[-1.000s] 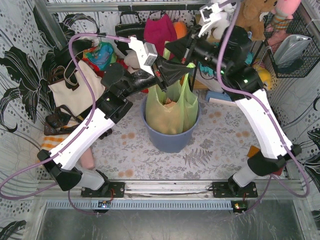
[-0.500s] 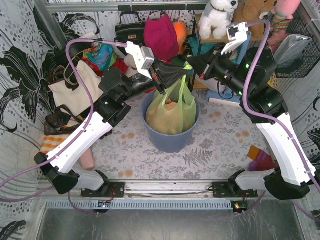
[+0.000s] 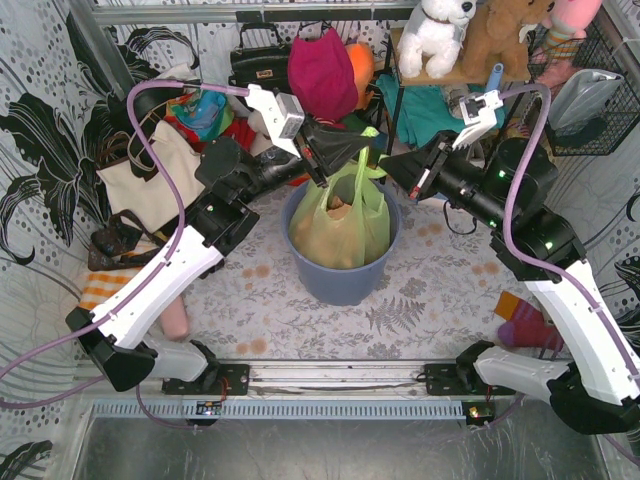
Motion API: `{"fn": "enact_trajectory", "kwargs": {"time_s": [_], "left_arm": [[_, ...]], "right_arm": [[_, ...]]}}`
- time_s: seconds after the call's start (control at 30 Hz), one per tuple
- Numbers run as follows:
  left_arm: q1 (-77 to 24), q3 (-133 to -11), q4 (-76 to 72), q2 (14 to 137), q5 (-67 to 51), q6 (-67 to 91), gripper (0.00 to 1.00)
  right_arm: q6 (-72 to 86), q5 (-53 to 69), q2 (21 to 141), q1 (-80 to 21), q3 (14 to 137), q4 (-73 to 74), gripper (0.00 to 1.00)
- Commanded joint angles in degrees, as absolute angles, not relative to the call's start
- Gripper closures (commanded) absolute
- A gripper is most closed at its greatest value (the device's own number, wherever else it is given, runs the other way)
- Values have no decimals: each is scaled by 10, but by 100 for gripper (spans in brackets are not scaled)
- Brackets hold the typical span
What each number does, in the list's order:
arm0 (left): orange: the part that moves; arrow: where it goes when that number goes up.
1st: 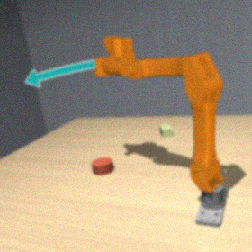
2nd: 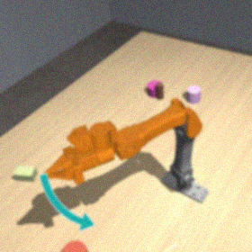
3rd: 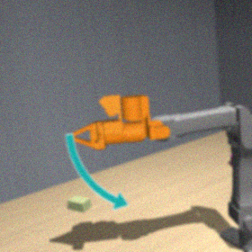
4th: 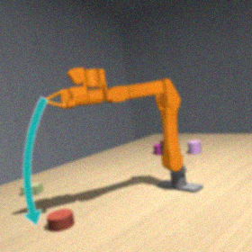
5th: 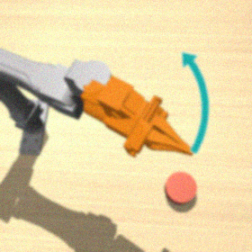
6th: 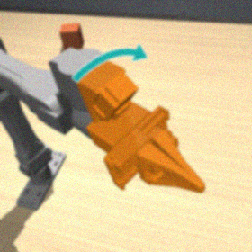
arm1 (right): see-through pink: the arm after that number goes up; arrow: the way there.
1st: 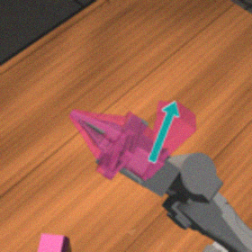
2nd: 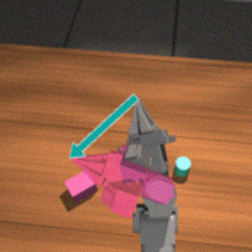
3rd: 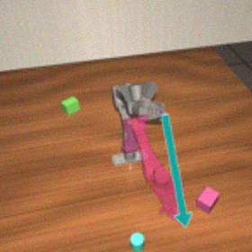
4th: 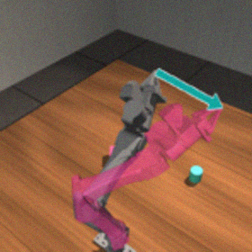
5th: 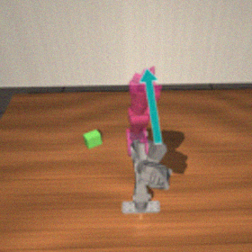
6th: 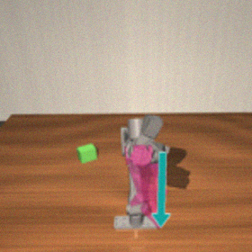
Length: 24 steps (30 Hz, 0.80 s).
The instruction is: Tie the trash bag
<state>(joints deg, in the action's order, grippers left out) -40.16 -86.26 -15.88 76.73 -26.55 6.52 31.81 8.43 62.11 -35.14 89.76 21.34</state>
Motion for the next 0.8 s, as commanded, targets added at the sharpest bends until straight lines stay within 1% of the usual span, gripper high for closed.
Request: {"fn": "enact_trajectory", "kwargs": {"time_s": [0.0, 0.27, 0.5, 0.6, 0.77], "left_arm": [[-395, -858, -178, 757, -254, 55, 100], [-391, -856, -175, 760, -254, 58, 100], [-389, -855, -174, 761, -253, 60, 100], [-388, -854, -173, 761, -255, 61, 100], [-387, -853, -170, 760, -255, 61, 100]], "right_arm": [[366, 127, 605, -357, 887, 171, 100], [423, 160, 599, -388, 863, 141, 100], [432, 135, 611, -448, 849, 100, 100], [423, 89, 620, -490, 844, 91, 100], [395, -49, 625, -564, 823, 71, 100]]}}
